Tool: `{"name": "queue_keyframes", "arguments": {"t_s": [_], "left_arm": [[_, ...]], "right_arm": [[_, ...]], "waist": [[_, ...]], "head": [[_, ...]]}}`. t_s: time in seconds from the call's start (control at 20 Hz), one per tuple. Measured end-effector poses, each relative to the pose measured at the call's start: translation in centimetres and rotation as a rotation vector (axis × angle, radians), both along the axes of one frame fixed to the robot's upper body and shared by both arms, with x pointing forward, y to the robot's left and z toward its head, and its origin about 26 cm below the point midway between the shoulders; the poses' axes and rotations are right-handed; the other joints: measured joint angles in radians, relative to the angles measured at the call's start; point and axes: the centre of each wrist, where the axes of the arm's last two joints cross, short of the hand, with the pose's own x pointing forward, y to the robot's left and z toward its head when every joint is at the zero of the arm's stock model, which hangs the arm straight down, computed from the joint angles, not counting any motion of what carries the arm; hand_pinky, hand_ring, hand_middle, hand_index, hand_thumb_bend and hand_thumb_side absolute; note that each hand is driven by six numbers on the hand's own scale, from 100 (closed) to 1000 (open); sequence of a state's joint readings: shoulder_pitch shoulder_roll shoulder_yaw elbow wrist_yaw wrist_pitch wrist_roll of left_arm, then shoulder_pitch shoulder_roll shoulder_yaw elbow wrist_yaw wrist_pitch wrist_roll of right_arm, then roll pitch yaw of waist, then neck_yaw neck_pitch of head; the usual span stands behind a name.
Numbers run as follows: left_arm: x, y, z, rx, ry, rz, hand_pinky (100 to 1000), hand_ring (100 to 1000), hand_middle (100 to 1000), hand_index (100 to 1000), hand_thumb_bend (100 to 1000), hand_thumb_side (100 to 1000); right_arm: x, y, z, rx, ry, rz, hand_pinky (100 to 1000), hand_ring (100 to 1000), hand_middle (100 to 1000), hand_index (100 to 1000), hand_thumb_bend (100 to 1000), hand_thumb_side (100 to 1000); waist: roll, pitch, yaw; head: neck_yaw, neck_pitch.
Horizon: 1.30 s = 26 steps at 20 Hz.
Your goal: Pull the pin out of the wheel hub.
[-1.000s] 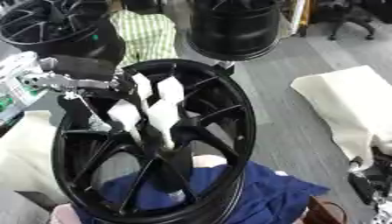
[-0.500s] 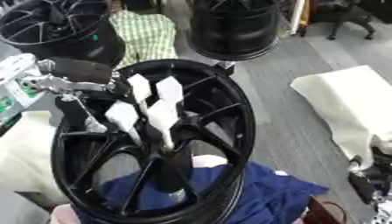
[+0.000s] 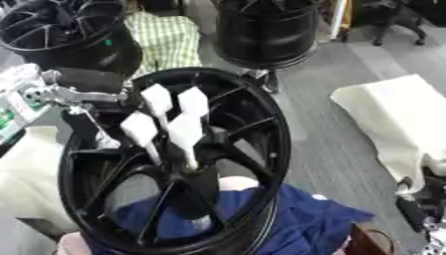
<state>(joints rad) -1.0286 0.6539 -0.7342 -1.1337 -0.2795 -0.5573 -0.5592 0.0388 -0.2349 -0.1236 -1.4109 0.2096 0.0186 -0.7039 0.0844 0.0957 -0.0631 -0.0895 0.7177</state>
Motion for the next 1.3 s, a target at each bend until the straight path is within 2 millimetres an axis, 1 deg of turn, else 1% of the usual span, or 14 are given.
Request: {"name": "queue_keyframes", "arguments": {"t_s": [0.2, 0.5, 0.6, 0.8, 1.0, 1.2, 1.3], "left_arm": [[0.2, -0.3, 0.3, -0.054, 0.020, -0.004, 197, 120, 382, 601, 100, 178], [0.5, -1.4, 2.2, -0.122, 0.008, -0.032, 195, 118, 372, 595, 100, 171], [0.5, -1.5, 2.4, -0.135, 0.005, -0.035, 191, 117, 369, 594, 100, 169], [0.5, -1.4, 4.2, -0.204, -0.017, -0.043, 176, 106, 351, 579, 100, 164], [0.2, -0.1, 6.1, -0.292, -0.039, -0.036, 155, 100, 330, 563, 100, 168], [-0.2, 2.4, 7.2, -0.378, -0.047, -0.008, 142, 100, 326, 561, 100, 173], [-0.5, 4.1, 7.5, -0.420, -0.047, 0.019, 136, 100, 325, 560, 100, 177]], "right_arm": [[0.0, 0.0, 0.0, 0.000, 0.000, 0.000, 367, 504, 639, 711, 243, 264], [0.0, 0.0, -0.1, 0.000, 0.003, 0.000, 367, 504, 639, 711, 242, 264], [0.0, 0.0, -0.1, 0.000, 0.003, 0.000, 367, 504, 638, 711, 242, 264], [0.0, 0.0, -0.1, 0.000, 0.004, 0.000, 367, 504, 638, 711, 242, 265], [-0.1, 0.0, -0.1, 0.000, 0.005, -0.001, 367, 504, 638, 711, 239, 265], [-0.2, -0.1, -0.3, 0.001, 0.011, -0.005, 367, 504, 638, 711, 239, 265], [-0.2, -0.1, -0.3, 0.002, 0.012, -0.007, 367, 504, 638, 711, 238, 264]], "waist": [[0.000, 0.000, 0.000], [0.000, -0.003, 0.002], [0.002, -0.003, 0.002], [0.005, -0.004, 0.002], [0.005, -0.006, 0.008], [0.002, -0.010, 0.014], [-0.001, -0.010, 0.018]], "head": [[0.000, 0.000], [0.000, 0.000], [0.000, 0.000], [-0.002, 0.000], [-0.005, 0.000], [-0.009, 0.000], [-0.010, 0.000]]}}
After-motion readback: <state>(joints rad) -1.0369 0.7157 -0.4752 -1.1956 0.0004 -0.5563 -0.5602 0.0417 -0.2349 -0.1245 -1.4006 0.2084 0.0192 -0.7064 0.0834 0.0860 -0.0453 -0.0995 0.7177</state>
